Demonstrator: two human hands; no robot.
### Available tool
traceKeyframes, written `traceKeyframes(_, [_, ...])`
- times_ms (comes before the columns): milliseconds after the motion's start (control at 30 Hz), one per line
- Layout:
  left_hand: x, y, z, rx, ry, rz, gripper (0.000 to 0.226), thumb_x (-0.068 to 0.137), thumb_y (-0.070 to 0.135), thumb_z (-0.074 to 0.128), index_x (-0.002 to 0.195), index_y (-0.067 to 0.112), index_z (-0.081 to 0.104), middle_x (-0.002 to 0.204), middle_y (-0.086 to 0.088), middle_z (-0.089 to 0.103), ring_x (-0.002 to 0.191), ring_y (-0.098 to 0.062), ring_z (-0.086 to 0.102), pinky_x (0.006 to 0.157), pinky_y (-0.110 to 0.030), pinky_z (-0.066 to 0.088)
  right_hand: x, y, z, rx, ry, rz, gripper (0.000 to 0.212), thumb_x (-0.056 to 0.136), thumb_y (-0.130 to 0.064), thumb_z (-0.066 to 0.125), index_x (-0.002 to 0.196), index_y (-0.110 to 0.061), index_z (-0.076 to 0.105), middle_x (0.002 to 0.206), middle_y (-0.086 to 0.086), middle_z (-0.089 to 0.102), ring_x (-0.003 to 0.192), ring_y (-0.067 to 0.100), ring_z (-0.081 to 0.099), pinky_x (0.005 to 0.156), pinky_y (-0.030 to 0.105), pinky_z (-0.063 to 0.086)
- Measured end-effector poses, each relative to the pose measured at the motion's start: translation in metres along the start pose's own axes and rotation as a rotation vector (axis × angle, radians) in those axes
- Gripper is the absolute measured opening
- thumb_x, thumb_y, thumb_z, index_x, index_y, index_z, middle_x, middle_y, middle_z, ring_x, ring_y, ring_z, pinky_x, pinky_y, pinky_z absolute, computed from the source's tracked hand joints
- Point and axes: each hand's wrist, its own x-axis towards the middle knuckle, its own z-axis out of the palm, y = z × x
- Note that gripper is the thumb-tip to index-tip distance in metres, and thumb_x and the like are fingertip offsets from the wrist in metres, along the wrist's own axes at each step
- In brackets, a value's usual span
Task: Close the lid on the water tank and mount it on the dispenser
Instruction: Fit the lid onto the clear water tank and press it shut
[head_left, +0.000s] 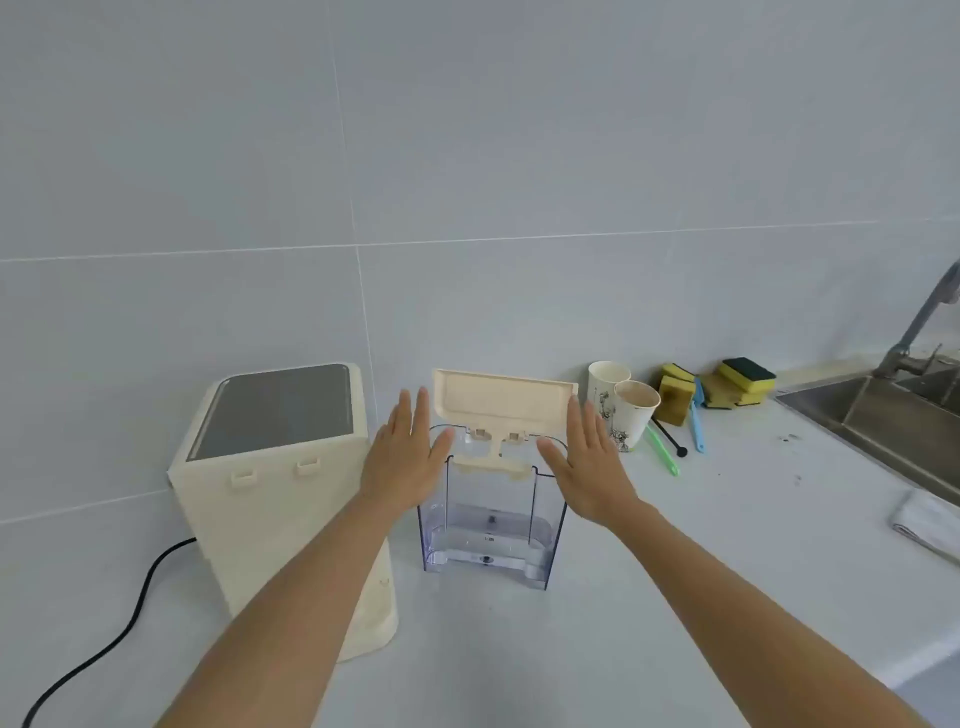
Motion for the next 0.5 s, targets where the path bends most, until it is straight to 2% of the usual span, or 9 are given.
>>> traceKeyframes(167, [0.031,0.009,-0.001,-0.209,-0.103,-0.105,0.066,0.097,0.042,0.022,0.147,0.016,-0.014,0.159,-0.008,-0.011,0.146,-0.022,0.006,0.116,-0.04,0.016,0.026,-0.003,-0.005,0.273,0.006,0.085,0.071,0.094,-0.04,0.03,0.146,-0.007,-0.006,0.158,0.011,-0.005,0.146,0.024,-0.007,0.119,0.038,0.001])
traceKeyframes(267, [0.044,0.013,-0.001,-0.262,-0.135,-0.117,0.069,0.097,0.042,0.024,0.146,0.016,-0.017,0.159,-0.006,-0.012,0.146,-0.021,0.007,0.116,-0.039,0.016,0.038,-0.001,-0.006,0.465,0.007,0.11,0.07,0.092,-0.042,0.034,0.144,-0.004,0.008,0.155,0.016,0.014,0.144,0.026,0.01,0.119,0.044,0.012])
traceKeyframes(333, [0.051,0.014,0.0,-0.323,-0.154,-0.153,0.072,0.097,0.042,0.028,0.146,0.015,-0.018,0.159,-0.006,-0.01,0.146,-0.022,0.01,0.116,-0.038,0.016,0.043,-0.002,-0.009,0.564,-0.003,0.151,0.067,0.093,-0.041,0.035,0.142,-0.003,0.011,0.153,0.013,0.019,0.141,0.024,0.019,0.117,0.042,0.018])
traceKeyframes(433, [0.06,0.017,-0.002,-0.419,-0.179,-0.222,0.077,0.096,0.04,0.034,0.145,0.013,-0.019,0.159,-0.01,-0.001,0.145,-0.027,0.015,0.115,-0.038,0.018,0.049,-0.006,-0.012,0.666,-0.009,0.197,0.053,0.096,-0.033,0.034,0.138,-0.005,0.02,0.134,0.004,0.036,0.119,0.014,0.036,0.1,0.026,0.027])
traceKeyframes(500, [0.064,0.02,-0.003,-0.46,-0.196,-0.259,0.078,0.096,0.039,0.036,0.145,0.013,-0.018,0.159,-0.011,0.007,0.143,-0.029,0.019,0.114,-0.038,0.021,0.055,-0.005,-0.012,0.701,-0.001,0.222,0.054,0.096,-0.033,0.034,0.139,-0.005,0.02,0.127,0.002,0.04,0.115,0.015,0.037,0.094,0.025,0.027])
